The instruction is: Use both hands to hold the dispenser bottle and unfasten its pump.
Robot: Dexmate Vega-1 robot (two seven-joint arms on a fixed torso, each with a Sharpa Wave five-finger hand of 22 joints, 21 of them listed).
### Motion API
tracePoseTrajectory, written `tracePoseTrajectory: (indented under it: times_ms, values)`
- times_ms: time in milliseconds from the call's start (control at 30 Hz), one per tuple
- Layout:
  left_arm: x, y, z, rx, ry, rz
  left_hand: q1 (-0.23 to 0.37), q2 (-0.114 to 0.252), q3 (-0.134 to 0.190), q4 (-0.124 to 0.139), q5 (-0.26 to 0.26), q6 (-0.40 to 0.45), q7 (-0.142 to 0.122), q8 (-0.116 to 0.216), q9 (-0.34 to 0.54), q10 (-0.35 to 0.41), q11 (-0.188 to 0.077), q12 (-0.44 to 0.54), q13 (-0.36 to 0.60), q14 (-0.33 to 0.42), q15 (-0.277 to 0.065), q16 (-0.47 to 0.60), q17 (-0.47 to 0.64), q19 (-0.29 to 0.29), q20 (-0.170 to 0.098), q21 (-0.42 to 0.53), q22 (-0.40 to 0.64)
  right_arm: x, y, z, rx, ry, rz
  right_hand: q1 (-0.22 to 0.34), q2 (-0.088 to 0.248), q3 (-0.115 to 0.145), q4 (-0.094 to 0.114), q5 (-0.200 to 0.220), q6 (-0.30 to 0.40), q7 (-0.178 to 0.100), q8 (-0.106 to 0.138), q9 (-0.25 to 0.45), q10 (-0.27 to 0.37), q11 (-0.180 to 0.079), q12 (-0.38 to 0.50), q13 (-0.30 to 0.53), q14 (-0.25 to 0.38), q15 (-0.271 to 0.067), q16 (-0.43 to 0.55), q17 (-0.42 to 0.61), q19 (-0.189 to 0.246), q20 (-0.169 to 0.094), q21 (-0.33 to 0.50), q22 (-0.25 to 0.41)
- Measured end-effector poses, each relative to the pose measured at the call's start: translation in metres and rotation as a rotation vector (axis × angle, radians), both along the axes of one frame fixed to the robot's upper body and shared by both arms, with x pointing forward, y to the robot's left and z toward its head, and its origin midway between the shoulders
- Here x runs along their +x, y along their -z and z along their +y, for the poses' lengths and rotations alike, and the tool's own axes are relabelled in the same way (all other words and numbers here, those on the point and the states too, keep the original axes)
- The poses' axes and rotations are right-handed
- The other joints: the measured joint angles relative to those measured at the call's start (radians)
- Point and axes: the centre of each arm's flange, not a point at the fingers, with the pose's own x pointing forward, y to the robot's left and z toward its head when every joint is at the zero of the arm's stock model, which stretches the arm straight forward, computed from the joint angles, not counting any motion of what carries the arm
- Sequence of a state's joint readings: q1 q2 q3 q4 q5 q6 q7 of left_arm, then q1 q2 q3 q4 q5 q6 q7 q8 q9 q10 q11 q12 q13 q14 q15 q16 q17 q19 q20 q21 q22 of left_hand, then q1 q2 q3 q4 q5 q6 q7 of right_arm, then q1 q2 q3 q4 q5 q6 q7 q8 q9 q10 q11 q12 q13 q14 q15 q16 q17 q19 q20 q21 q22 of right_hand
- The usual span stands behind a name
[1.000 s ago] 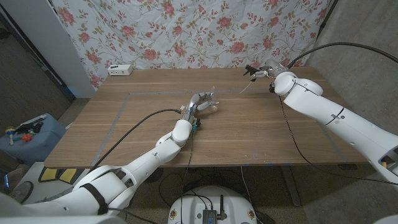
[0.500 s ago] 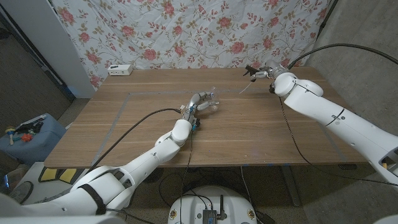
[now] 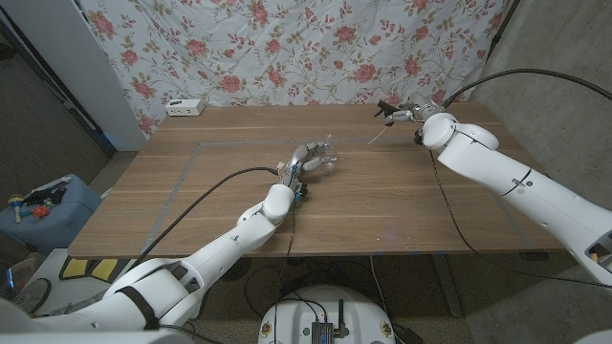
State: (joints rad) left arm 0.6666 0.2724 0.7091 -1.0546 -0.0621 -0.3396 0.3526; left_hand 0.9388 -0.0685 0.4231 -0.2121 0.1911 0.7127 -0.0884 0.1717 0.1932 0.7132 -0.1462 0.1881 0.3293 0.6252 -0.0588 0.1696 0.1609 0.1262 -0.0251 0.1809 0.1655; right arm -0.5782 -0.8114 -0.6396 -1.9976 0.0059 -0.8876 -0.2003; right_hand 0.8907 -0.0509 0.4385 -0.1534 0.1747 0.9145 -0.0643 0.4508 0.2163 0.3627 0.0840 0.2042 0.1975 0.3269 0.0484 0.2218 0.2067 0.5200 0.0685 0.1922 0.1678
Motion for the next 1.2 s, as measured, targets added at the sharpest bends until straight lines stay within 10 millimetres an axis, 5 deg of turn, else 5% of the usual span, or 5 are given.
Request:
tracePoseTrajectory:
  times_ms: [600, 733, 1200]
  values:
    - [-0.005, 0.009, 0.005, -0.004, -0.002, 0.032, -0.072, 0.047, -0.016, 0.017, -0.009, -0.106, -0.010, -0.004, -0.003, -0.101, 0.011, 0.000, -0.022, -0.099, 0.009, 0.000, 0.000, -0.021, 0.014, 0.000, 0.000, -0.002, 0.005, 0.001, 0.005, -0.002, 0.002, 0.000, 0.000, 0.006, 0.000, 0.003, 0.000, 0.000, 0.001, 0.000, 0.000, 0.000, 0.000, 0.000, 0.004, 0.004, 0.000, 0.000, 0.000, 0.000, 0.000, 0.000]
    - [-0.006, 0.010, 0.006, -0.005, -0.003, 0.035, -0.072, 0.047, 0.007, 0.059, -0.014, -0.153, -0.008, -0.004, -0.003, -0.151, 0.018, 0.000, -0.034, -0.148, 0.011, 0.000, 0.000, -0.029, 0.022, 0.000, 0.000, -0.002, 0.005, 0.001, 0.005, -0.003, 0.003, 0.000, 0.000, 0.006, 0.000, 0.003, 0.000, 0.000, 0.001, 0.000, 0.000, 0.000, 0.000, 0.000, 0.004, 0.004, 0.000, 0.000, 0.000, 0.000, 0.000, 0.000]
    - [-0.009, 0.007, 0.008, -0.001, 0.004, 0.039, -0.114, 0.023, -0.036, 0.074, -0.014, -0.256, -0.001, -0.001, -0.007, -0.264, 0.029, -0.008, -0.069, -0.268, 0.018, 0.000, 0.002, -0.052, 0.045, 0.000, 0.000, -0.004, 0.007, 0.000, 0.011, -0.005, 0.000, 0.000, 0.000, 0.010, -0.004, 0.003, 0.000, 0.000, 0.004, 0.000, 0.000, 0.000, 0.000, 0.000, 0.004, 0.004, -0.004, 0.000, 0.000, 0.000, 0.000, 0.000]
